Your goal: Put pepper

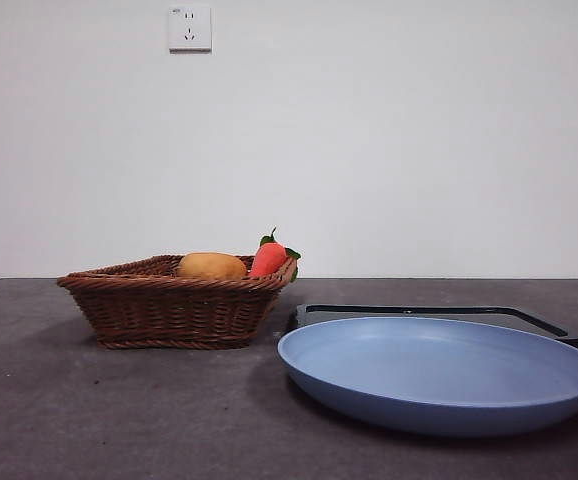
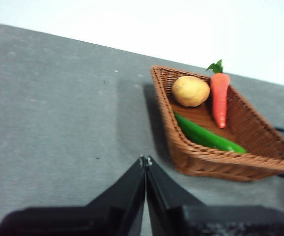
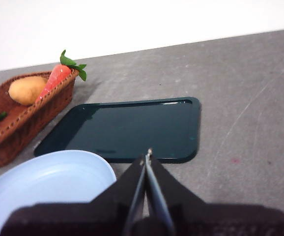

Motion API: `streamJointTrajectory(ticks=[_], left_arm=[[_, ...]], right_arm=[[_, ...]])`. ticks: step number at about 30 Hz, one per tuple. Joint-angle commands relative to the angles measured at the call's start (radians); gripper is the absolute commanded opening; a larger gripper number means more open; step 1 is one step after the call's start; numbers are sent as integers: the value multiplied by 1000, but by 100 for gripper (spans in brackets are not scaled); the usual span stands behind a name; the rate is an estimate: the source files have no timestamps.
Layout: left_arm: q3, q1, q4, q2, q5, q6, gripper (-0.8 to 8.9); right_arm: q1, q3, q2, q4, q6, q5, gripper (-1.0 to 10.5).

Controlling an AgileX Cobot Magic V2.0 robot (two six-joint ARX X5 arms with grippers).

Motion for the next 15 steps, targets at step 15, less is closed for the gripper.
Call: streamJointTrajectory(ticks=[15], left_arm=[[212,3,-93,124,137,-154,6]], right_arm=[[2,266,145,-21,245,-5,5]])
